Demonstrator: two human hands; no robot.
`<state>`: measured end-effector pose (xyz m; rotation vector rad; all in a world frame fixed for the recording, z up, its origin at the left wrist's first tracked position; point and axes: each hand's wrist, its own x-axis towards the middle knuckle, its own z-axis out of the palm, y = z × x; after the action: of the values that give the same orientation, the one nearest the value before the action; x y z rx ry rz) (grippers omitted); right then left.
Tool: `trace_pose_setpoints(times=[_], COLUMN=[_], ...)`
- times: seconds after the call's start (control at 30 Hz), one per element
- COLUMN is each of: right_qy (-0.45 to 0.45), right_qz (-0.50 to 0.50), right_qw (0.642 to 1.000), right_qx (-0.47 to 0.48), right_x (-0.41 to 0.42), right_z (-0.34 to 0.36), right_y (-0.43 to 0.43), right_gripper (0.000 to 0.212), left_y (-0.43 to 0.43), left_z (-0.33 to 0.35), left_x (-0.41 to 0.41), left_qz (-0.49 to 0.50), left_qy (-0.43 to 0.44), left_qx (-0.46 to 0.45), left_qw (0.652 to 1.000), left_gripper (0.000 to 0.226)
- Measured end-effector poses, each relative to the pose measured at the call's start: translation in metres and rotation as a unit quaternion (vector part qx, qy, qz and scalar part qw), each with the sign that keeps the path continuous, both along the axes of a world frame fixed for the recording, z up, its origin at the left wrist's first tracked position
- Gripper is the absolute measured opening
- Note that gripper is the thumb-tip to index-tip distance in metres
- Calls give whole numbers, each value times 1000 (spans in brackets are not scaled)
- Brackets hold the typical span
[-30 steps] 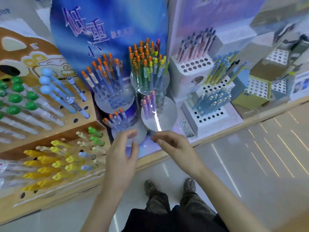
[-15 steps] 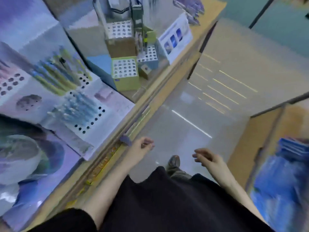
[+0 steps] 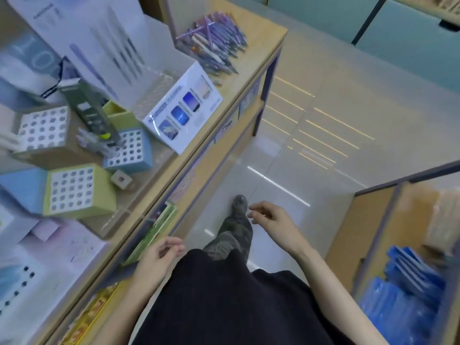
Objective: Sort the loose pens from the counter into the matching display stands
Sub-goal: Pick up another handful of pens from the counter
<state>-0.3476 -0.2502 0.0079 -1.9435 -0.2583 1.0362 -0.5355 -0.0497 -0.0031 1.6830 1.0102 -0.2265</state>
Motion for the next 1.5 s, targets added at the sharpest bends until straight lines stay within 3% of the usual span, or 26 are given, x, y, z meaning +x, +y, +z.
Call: trace_pose_setpoints(times=[0.27, 0.47, 0.6, 0.7, 0.8, 0.93, 1.03, 1.1, 1.2, 1.37, 1.5], right_qy=[27, -10, -35, -42, -65, -96, -137, -168, -234, -276, -260], right_qz=[-101, -71, -2, 109, 248, 382, 427, 395, 306, 248, 247], right_qw=[994, 996, 998, 992, 966, 919, 894, 903, 923, 927, 931], right_qx=[-44, -54, -54, -41, -25, -3, 6, 14, 3, -48, -74], right_x=[154, 292, 383, 451, 504, 554, 569, 570, 566, 562, 559], right_z=[5, 14, -1, -11, -7, -4, -8, -15, -24, -35, -41], right_y=[-26, -18, 33, 90, 155, 232, 276, 303, 339, 370, 379], right_gripper=[13, 17, 16, 12, 14, 19, 19, 20, 25, 45, 66], left_y=[24, 45, 60, 71, 74, 76, 94, 117, 158, 211, 232], left_z=[1, 30, 23, 15, 15, 13, 11, 10, 5, -4, -19], left_x=[266, 411, 460, 475, 479, 487, 497, 508, 526, 566, 586], left_qz=[-74, -68, -14, 89, 228, 329, 367, 379, 315, 141, 50], left_qy=[-68, -126, -97, -69, -60, -41, -40, -32, 5, 61, 132], left_qx=[-35, -21, -16, 2, 3, 25, 49, 80, 177, 283, 324], left_qw=[994, 989, 995, 994, 972, 943, 928, 921, 932, 947, 935], left_gripper=[11, 13, 17, 14, 14, 11, 15, 17, 34, 92, 101])
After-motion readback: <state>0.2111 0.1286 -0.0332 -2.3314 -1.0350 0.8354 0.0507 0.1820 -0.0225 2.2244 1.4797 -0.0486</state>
